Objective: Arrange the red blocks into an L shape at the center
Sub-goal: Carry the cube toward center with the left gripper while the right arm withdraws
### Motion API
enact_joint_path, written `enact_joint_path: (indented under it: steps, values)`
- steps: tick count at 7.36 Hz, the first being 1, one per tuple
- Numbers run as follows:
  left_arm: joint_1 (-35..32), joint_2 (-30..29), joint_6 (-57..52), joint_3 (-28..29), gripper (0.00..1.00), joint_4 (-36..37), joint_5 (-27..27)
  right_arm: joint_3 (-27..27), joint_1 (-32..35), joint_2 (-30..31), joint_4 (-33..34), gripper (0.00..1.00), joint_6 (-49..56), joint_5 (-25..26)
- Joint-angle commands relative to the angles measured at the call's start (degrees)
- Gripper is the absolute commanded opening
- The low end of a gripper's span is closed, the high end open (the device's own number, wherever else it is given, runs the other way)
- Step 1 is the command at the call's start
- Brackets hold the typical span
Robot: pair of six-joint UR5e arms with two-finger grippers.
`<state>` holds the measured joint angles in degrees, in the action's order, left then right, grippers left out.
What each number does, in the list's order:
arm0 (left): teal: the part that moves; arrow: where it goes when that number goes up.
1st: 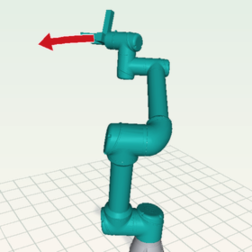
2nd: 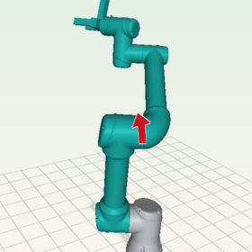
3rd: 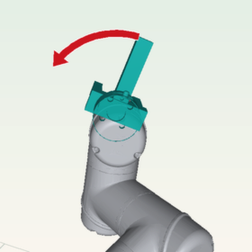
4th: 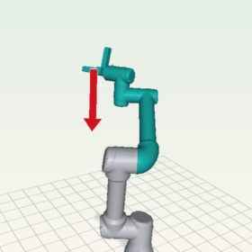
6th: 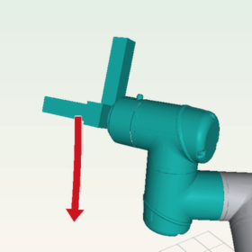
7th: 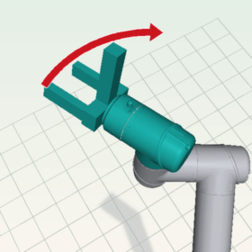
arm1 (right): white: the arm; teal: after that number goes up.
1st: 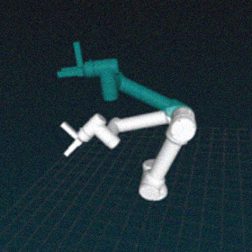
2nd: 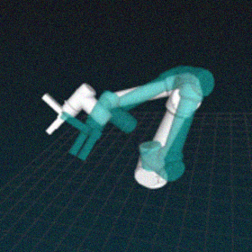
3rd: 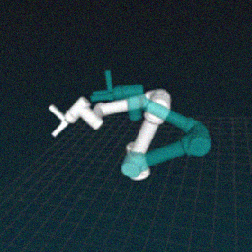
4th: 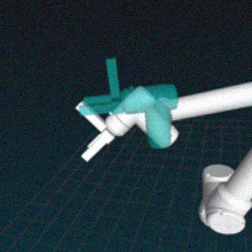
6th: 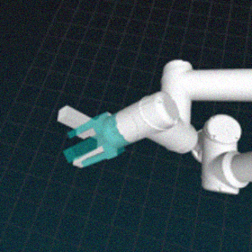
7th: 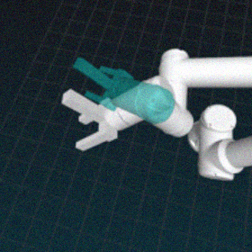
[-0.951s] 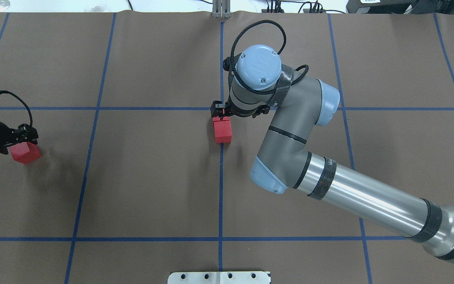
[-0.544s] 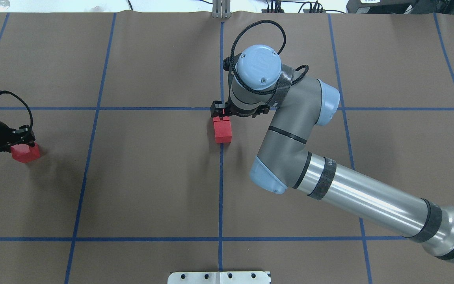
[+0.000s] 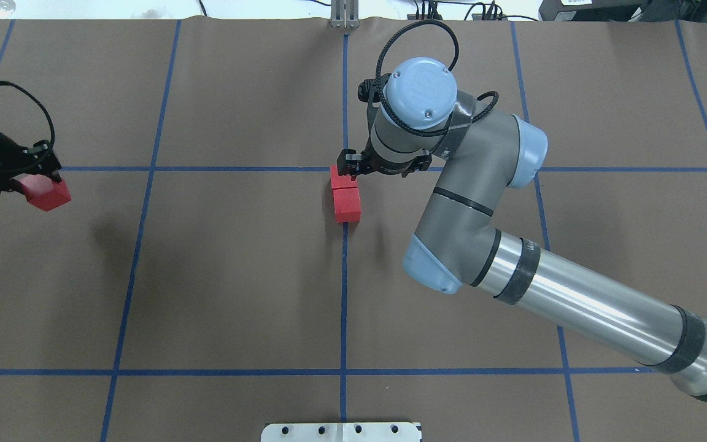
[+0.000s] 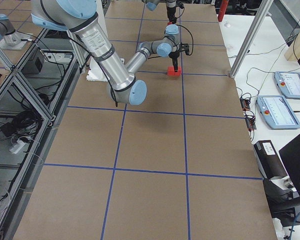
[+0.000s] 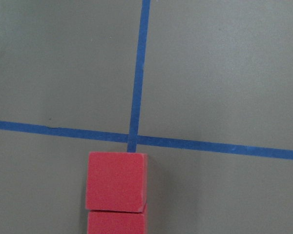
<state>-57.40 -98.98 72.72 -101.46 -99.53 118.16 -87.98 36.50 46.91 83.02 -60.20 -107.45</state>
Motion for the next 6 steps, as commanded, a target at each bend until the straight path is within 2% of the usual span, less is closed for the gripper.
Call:
enact_joint_path:
  steps: [1,2,4,6]
  values:
    - [-1.14,-7.70,4.49,1.25,0.00,8.38,0.67,-7.17,5.30,8.95,0.04,0.99,6.72,-4.32]
    - [-1.05,-12.16,9.06,4.48,0.00,9.08,0.84,-8.42,8.81,11.60,0.91,0.99,8.94,-6.53]
    - [0.00,-22.36,17.58,13.18,0.00,10.67,0.67,-14.56,11.56,17.84,7.13,0.99,16.65,-6.81]
    - [4.74,-27.66,29.88,16.72,0.00,11.19,0.06,-17.65,14.81,23.72,8.74,0.99,25.26,-7.33]
